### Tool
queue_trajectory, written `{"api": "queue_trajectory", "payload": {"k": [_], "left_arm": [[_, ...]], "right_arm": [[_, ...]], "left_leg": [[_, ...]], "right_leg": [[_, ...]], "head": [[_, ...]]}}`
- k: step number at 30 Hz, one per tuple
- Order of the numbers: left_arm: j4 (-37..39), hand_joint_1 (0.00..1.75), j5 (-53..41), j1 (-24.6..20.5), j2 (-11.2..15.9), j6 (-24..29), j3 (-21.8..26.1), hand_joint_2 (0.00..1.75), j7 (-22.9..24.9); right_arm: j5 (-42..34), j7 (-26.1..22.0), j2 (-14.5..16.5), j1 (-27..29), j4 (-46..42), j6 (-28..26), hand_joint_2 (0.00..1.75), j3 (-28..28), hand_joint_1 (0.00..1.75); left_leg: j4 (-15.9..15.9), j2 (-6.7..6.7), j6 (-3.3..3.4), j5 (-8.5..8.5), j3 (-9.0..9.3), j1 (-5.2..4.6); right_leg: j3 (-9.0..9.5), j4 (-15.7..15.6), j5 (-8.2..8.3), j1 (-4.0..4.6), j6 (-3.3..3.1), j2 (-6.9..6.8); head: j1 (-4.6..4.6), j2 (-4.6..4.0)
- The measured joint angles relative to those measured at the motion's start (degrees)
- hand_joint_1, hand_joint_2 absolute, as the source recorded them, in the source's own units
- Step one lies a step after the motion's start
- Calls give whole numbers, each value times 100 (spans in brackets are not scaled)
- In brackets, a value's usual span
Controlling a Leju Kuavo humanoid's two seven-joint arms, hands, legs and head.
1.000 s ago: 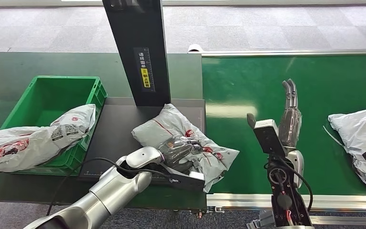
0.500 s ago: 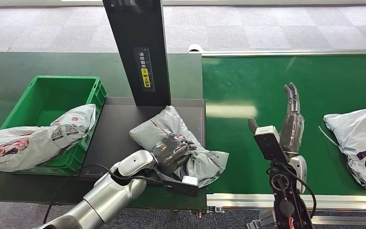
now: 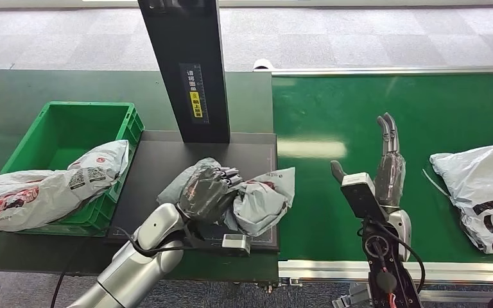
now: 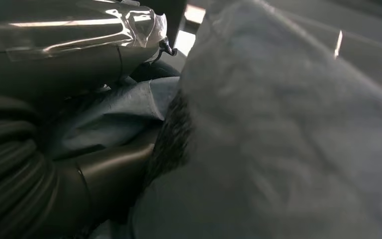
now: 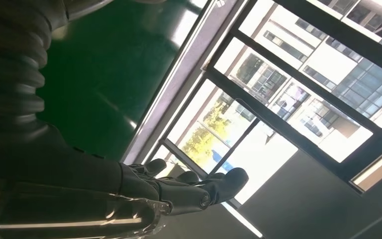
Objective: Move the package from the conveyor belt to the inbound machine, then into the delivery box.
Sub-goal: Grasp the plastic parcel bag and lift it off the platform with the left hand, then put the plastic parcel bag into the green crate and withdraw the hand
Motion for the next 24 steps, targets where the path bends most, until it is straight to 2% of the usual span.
{"api": "queue_trajectory", "payload": {"k": [3,6,13,18,21,22,24], "left_arm": [[-270,175,-350,55,70,755,349,175,125],[-619,175,-791,86,87,1119,867,175,28],[-1227,175,-1344,-108,-94,1176,2314,175,-1225],[-1660,175,-1775,-428,-247,1179,2961,175,-1572],[-1852,175,-2040,-569,-279,1183,3126,175,-1406],[-1901,175,-2222,-626,-258,1183,3122,175,-1156],[-1926,175,-2581,-852,-116,1183,2974,175,-353]], "right_arm": [[-34,-3,-8,-1,50,-10,175,88,0],[-152,-33,-14,-2,137,4,175,221,0],[-506,-284,-10,-17,539,-4,175,546,0],[-721,-285,-8,0,582,83,175,781,0],[-796,-253,-24,42,576,82,175,855,0],[-827,-244,-37,85,558,67,175,866,0],[-874,-215,-76,251,450,17,175,878,0]], "left_leg": [[0,-1,0,1,0,0],[0,0,0,1,0,1],[1,1,0,2,-1,0],[1,3,0,2,-1,0],[2,2,0,2,0,1],[2,1,0,2,-1,1],[3,-4,0,3,-5,1]], "right_leg": [[0,0,0,0,0,0],[-1,1,0,1,0,0],[-3,1,0,1,0,-1],[-6,1,1,1,0,1],[-9,1,1,1,0,1],[-11,1,0,1,0,0],[-14,1,0,2,0,-4]], "head": [[-1,0],[0,0],[1,1],[1,0],[0,0],[0,0],[2,0]]}}
